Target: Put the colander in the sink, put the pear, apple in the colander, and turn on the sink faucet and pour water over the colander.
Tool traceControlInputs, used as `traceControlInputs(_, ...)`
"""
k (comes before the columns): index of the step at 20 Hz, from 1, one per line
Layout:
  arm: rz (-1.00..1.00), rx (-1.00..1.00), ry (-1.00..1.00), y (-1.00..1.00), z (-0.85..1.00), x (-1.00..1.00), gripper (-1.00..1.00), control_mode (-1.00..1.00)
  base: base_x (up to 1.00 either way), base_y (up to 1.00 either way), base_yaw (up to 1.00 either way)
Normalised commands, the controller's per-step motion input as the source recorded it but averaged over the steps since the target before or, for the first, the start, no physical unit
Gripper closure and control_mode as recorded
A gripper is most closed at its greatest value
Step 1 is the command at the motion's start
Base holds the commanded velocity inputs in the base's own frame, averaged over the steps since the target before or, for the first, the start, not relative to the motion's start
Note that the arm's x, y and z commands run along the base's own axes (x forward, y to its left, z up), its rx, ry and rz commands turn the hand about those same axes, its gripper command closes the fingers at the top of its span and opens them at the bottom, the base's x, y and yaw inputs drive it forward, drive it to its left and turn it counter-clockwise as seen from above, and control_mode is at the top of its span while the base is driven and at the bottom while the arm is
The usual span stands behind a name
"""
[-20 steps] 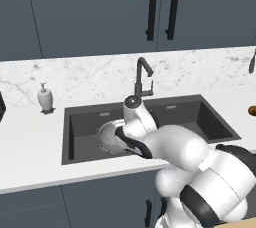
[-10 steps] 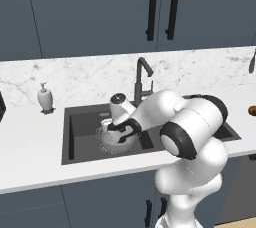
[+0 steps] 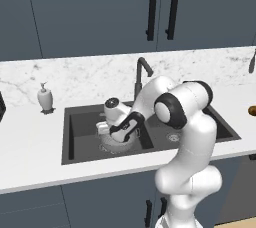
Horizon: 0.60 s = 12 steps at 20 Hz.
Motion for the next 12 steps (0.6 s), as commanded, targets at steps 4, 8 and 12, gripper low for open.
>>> traceControlInputs(4, -0.01, 0.0, 0.0, 0.12, -0.13, 0.05, 1.0, -1.0, 0.0, 0.0, 0.0)
traceControlInputs(8, -0.06, -0.01, 0.01, 0.0, -0.17, 0.1, 1.0, -1.0, 0.0, 0.0, 0.0)
traceControlInputs(12, -0.05, 0.0, 0.07, -0.06, -0.12, 0.24, 1.0, -1.0, 0.0, 0.0, 0.0)
